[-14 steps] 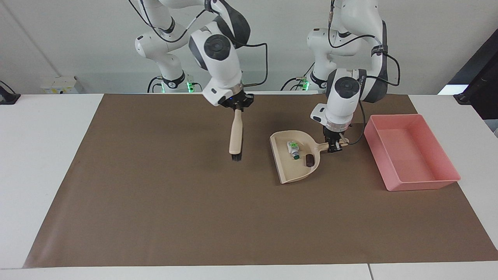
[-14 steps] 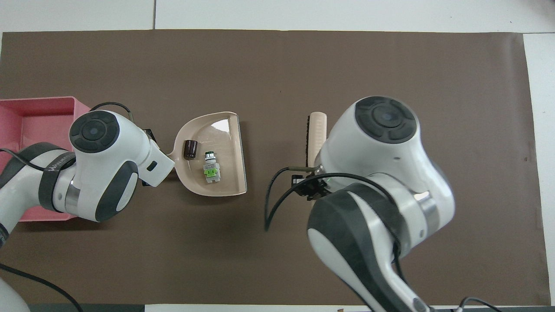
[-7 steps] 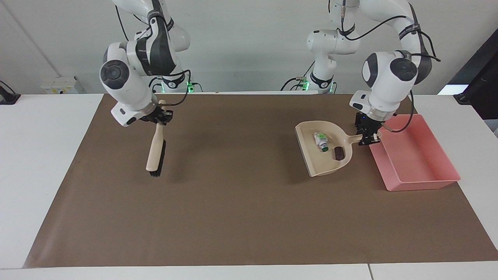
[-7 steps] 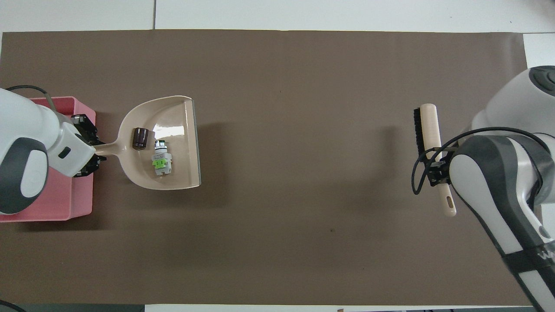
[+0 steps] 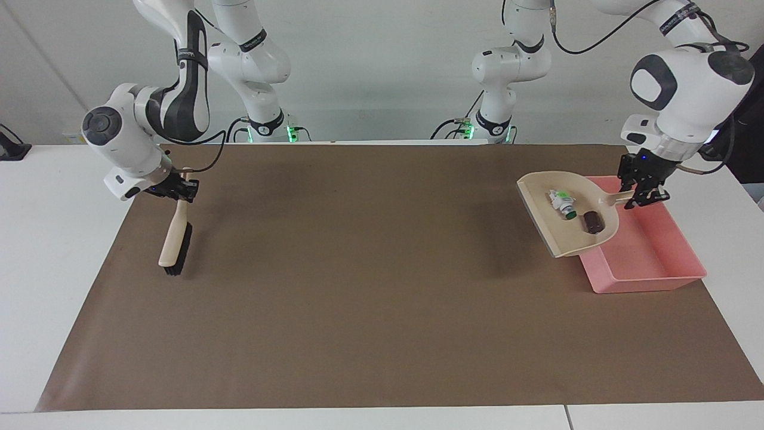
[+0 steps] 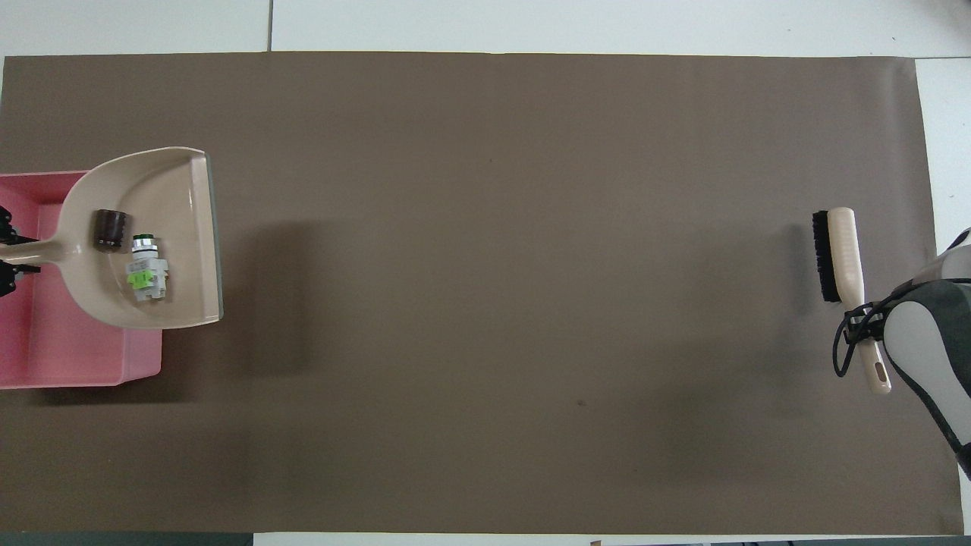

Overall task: Clean e-waste and dump in bin
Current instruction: 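Tip the dustpan with the left gripper while the right gripper returns the brush, then hold the dustpan tipped over the pink bin with the left gripper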

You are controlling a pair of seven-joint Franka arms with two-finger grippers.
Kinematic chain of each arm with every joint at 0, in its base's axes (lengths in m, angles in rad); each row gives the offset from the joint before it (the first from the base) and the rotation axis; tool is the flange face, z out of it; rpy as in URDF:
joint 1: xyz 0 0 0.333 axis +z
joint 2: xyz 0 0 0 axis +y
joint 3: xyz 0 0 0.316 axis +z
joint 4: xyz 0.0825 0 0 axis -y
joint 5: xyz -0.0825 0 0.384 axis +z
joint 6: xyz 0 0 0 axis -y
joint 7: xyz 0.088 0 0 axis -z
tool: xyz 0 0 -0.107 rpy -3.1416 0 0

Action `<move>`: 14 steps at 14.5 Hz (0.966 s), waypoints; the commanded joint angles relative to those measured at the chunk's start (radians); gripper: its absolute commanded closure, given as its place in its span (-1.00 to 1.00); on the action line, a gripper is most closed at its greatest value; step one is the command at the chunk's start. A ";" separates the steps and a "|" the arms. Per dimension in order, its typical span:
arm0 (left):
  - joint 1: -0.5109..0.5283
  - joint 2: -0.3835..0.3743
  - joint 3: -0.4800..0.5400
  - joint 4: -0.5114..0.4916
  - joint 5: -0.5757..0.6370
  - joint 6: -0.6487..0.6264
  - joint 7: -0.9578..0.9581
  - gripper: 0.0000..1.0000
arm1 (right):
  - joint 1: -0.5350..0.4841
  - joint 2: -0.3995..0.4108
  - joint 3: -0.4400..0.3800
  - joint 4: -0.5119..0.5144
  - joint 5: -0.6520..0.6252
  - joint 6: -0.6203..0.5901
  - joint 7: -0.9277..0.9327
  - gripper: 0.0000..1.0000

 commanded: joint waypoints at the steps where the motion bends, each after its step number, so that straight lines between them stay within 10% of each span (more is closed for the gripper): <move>1: 0.119 0.030 -0.008 0.076 -0.019 -0.028 0.074 1.00 | -0.017 -0.068 0.020 -0.096 -0.018 0.058 -0.018 1.00; 9: 0.217 0.035 0.003 0.027 0.307 0.155 0.142 1.00 | -0.050 -0.065 0.020 -0.156 -0.018 0.129 -0.038 0.79; 14: 0.158 0.056 -0.002 -0.021 0.738 0.175 -0.049 1.00 | -0.065 -0.068 0.020 -0.167 -0.018 0.134 -0.101 0.71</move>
